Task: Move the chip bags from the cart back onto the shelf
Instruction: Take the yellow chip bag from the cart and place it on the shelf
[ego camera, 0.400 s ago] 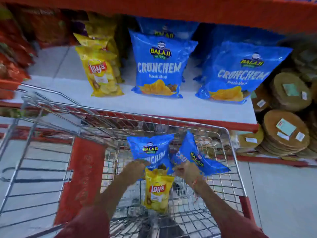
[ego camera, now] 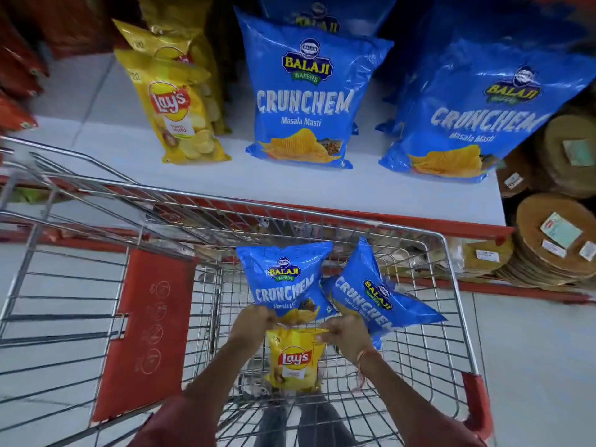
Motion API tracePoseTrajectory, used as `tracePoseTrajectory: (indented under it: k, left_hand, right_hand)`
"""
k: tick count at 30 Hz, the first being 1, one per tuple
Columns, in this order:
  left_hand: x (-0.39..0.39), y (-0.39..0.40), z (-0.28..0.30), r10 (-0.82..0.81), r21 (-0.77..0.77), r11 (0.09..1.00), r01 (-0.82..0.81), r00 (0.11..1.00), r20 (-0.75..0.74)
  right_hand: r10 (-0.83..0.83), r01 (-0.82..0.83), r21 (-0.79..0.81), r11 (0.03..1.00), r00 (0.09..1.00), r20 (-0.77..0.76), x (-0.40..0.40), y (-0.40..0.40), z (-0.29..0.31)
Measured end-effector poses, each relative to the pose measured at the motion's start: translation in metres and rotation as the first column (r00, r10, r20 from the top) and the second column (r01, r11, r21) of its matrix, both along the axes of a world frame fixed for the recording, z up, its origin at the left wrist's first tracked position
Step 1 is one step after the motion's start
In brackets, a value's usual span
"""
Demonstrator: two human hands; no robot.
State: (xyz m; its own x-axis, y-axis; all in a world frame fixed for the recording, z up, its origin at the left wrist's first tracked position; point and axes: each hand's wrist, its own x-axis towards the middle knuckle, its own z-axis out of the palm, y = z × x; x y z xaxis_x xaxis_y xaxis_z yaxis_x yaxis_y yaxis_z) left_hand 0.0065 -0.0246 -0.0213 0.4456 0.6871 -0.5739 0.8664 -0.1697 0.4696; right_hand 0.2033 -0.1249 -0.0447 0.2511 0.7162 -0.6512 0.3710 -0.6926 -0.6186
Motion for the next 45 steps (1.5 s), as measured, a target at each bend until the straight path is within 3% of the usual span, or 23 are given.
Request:
tracePoseTrajectory:
  k: [3,10,16,21,28,33,38,45]
  left_hand:
    - [-0.009,-0.001,0.023,0.028,0.049,0.998,-0.034,0.992,0.12]
    - [-0.027,0.018,0.094,0.013,0.185,0.98,-0.075,0.949,0.316]
    - [-0.046,0.047,0.171,0.138,0.256,0.912,-0.319,0.83,0.54]
    - [-0.059,0.075,0.223,0.058,0.351,0.859,-0.373,0.751,0.657]
    - [-0.079,0.129,0.28,-0.042,0.507,0.736,-0.449,0.717,0.696]
    - [-0.085,0.173,0.3,-0.011,0.506,0.676,-0.536,0.679,0.734]
    - [-0.086,0.211,0.311,-0.001,0.536,0.633,-0.559,0.691,0.723]
    - [-0.087,0.245,0.314,-0.017,0.549,0.622,-0.559,0.691,0.723]
  right_hand:
    - [0.062,-0.064,0.087,0.994,0.998,0.026,-0.003,-0.001,0.034]
    - [0.035,-0.059,0.296,0.953,0.996,0.086,-0.008,0.017,0.116]
    - [-0.036,-0.004,0.504,0.864,0.997,0.068,-0.018,0.045,0.192]
    - [-0.069,0.062,0.629,0.775,0.998,-0.012,-0.03,0.08,0.245]
    - [-0.05,0.028,0.758,0.652,0.999,0.007,-0.048,0.146,0.306]
    - [-0.057,0.0,0.807,0.59,0.997,0.042,-0.061,0.197,0.336]
    - [-0.069,-0.05,0.81,0.584,0.991,0.11,-0.069,0.238,0.345]
    - [-0.067,-0.039,0.822,0.567,0.993,0.093,-0.071,0.267,0.348]
